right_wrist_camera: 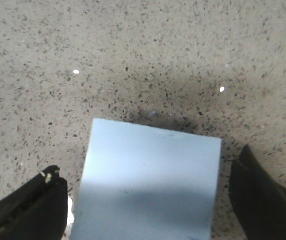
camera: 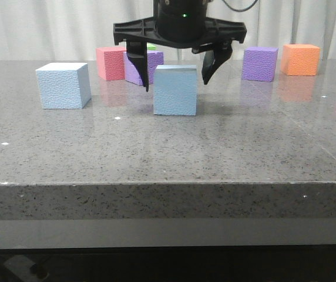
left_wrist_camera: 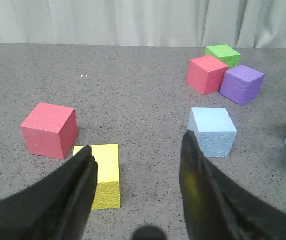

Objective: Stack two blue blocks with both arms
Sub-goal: 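Slide the held blue cube toward the table centre and release it, then raise the open right gripper away from the blue cube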

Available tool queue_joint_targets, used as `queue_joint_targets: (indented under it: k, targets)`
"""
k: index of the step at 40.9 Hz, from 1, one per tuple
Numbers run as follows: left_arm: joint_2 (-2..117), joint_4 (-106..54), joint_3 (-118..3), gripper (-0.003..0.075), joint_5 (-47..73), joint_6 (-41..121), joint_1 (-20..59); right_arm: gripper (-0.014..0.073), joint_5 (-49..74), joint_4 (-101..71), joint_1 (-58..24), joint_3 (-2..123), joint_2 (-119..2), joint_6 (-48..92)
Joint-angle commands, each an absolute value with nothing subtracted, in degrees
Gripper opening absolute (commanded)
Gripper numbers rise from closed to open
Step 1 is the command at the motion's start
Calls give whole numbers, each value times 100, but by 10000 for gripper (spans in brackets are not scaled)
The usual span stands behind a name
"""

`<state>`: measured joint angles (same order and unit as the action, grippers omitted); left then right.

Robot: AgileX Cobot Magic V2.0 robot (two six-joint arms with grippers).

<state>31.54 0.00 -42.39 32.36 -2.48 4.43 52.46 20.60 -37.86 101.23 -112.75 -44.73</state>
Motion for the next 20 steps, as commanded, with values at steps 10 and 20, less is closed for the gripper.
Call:
queue_joint_targets:
  k: [10,20]
  targets:
    - [3206,0,-4393,365,2775,-295,457,655,5671,1489,-3710,9998,-9606,-1378]
    - [3206,0,-4393,365,2775,-295,457,655,4628,-66,-2811,7612,-7648,93]
